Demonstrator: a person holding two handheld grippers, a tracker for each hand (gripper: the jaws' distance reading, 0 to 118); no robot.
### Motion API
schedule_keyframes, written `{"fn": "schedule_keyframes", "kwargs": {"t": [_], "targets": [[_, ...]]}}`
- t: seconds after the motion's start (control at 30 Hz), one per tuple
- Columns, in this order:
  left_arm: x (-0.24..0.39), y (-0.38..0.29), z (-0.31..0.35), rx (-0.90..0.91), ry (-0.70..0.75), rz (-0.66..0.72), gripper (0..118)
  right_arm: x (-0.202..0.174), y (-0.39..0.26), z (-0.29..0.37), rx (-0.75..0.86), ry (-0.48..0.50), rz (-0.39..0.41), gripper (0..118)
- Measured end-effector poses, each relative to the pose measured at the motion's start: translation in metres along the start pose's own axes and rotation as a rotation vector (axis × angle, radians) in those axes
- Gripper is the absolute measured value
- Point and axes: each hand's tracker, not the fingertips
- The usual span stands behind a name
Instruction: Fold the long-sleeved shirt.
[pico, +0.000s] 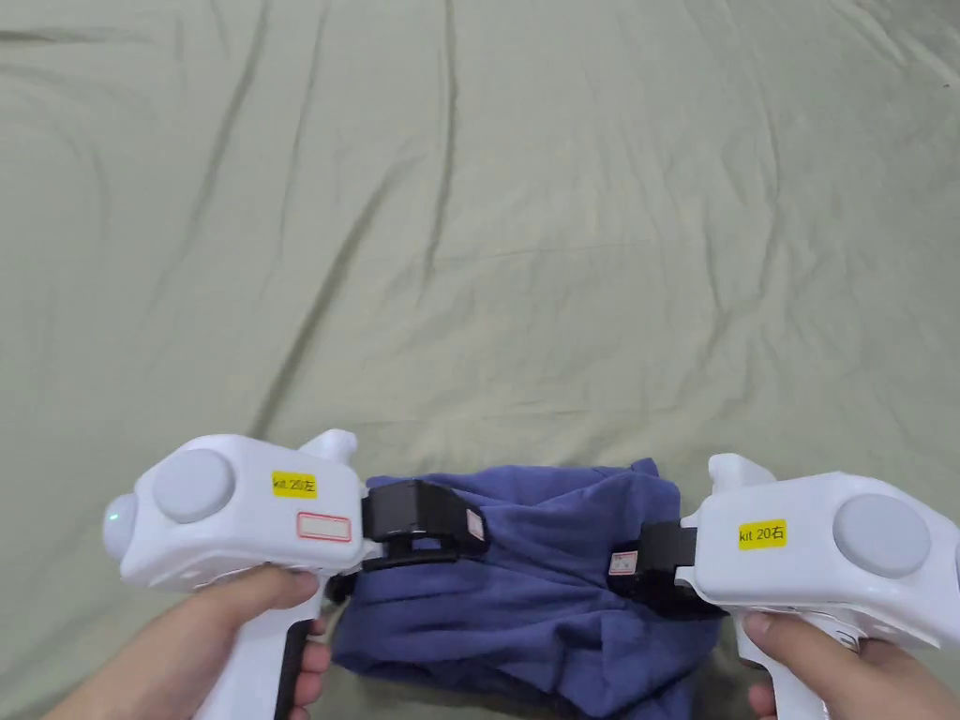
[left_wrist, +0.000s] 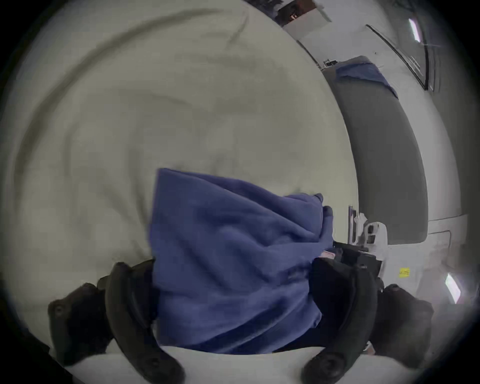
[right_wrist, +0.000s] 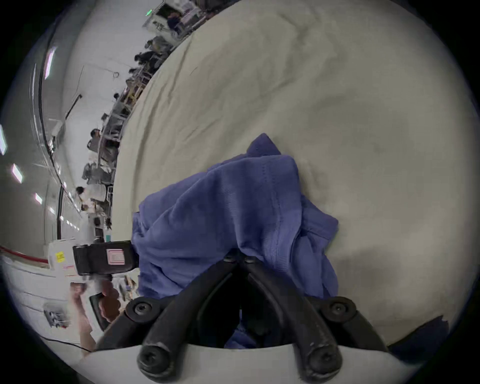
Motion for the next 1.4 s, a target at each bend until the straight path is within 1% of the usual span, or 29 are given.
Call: {"fn": "schedule_keyframes", "kwargs": {"t": [0.03,0.07,0.1,0.13,0.17,0.2,0.23,0.27,0.3,0.37,0.5,0.57,0.67,0.73,0.8,0.83,0.87,0.93,0.97,1.0,1.03,1.07,1.1,1.13,1.2,1.23,1.3,1.37,1.4], "targets": [[0.017,-0.005,0.001,0.0,0.011,-0.02,106,-0.001,0.0,0.0,0.0,-0.003,0.004,0],[0.023,-0.003,-0.001,-0.026,0.02,-0.072,95,-0.004,0.001,0.001,0.0,-0.011,0.012,0],[0.029,-0.003,0.0,-0.012,0.059,-0.11,59,-0.007,0.001,0.001,0.0,-0.02,0.019,0],[0.037,-0.006,0.004,0.016,0.14,-0.16,26,-0.009,-0.001,0.003,0.0,-0.03,0.025,0],[0.04,-0.011,0.009,0.043,0.202,-0.2,17,-0.012,-0.001,0.004,0.0,-0.033,0.026,0],[0.039,-0.013,0.011,0.043,0.152,-0.21,15,-0.015,-0.001,0.005,0.001,-0.032,0.027,0],[0.039,-0.016,0.013,0.03,0.018,-0.2,15,-0.021,-0.002,0.007,0.003,-0.078,0.042,0],[0.04,-0.019,0.017,0.027,0.013,-0.184,15,-0.026,-0.003,0.009,0.009,-0.11,0.058,0],[0.043,-0.023,0.024,0.048,0.055,-0.189,15,-0.031,-0.005,0.012,0.014,-0.111,0.066,0],[0.041,-0.028,0.043,0.102,0.06,-0.213,14,-0.047,-0.009,0.018,0.033,-0.101,0.097,0],[0.005,-0.025,0.094,0.125,-0.002,-0.113,12,-0.099,-0.022,0.021,0.101,-0.05,0.142,0],[-0.013,-0.025,0.124,0.158,0.078,-0.11,12,-0.136,-0.029,0.012,0.091,0.001,0.199,0],[-0.057,-0.017,0.174,0.189,0.253,-0.086,11,-0.191,-0.04,-0.007,0.03,0.129,0.277,0],[-0.088,-0.008,0.206,0.194,0.357,-0.054,11,-0.227,-0.052,-0.018,-0.006,0.173,0.351,0],[-0.12,0.002,0.232,0.22,0.512,-0.018,11,-0.255,-0.064,-0.027,-0.024,0.203,0.417,0],[-0.139,0.011,0.246,0.236,0.609,-0.011,11,-0.266,-0.069,-0.029,-0.034,0.227,0.437,0],[-0.156,0.016,0.255,0.235,0.666,0.002,11,-0.274,-0.074,-0.03,-0.045,0.243,0.449,0],[-0.198,0.026,0.268,0.224,0.799,0.047,11,-0.286,-0.081,-0.031,-0.06,0.262,0.452,0],[-0.219,0.032,0.271,0.2,0.849,0.08,12,-0.289,-0.083,-0.031,-0.059,0.269,0.454,0],[-0.236,0.034,0.273,0.175,0.883,0.116,26,-0.292,-0.084,-0.03,-0.057,0.278,0.459,0],[-0.249,0.035,0.275,0.147,0.888,0.152,59,-0.294,-0.085,-0.029,-0.054,0.286,0.467,0],[-0.254,0.033,0.277,0.148,0.932,0.166,95,-0.293,-0.084,-0.027,-0.054,0.294,0.475,0],[-0.261,0.034,0.28,0.152,0.994,0.184,118,-0.293,-0.082,-0.027,-0.057,0.302,0.476,0],[-0.258,0.031,0.285,0.192,1.029,0.151,118,-0.292,-0.08,-0.025,-0.055,0.307,0.473,0],[-0.244,0.027,0.301,0.331,0.97,0.093,117,-0.29,-0.078,-0.018,-0.036,0.305,0.468,0],[-0.248,0.026,0.309,0.371,0.946,0.102,117,-0.289,-0.077,-0.014,-0.024,0.302,0.467,0],[-0.234,0.023,0.319,0.397,0.905,0.147,117,-0.289,-0.075,-0.004,-0.006,0.302,0.461,0],[-0.22,0.019,0.327,0.398,0.841,0.151,117,-0.284,-0.074,0.012,0.023,0.313,0.455,0],[-0.204,0.017,0.332,0.384,0.811,0.163,114,-0.28,-0.072,0.022,0.044,0.317,0.453,0]]}}
